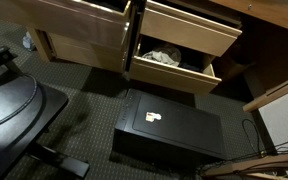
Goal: Close the top right drawer
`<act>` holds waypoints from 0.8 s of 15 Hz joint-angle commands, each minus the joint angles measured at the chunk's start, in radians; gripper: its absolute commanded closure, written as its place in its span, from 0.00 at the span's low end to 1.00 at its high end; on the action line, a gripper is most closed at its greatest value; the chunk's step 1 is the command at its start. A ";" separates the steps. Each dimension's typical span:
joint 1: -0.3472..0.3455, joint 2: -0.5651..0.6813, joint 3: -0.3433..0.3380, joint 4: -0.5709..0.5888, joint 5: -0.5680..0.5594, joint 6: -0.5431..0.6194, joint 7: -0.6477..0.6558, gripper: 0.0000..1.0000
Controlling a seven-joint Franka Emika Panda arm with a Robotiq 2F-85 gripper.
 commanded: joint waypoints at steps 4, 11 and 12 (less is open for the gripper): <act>-0.008 0.000 -0.127 -0.002 -0.060 0.038 0.154 0.00; -0.030 -0.049 -0.192 -0.024 -0.106 -0.144 0.050 0.00; -0.053 -0.061 -0.192 -0.035 -0.106 -0.168 0.000 0.00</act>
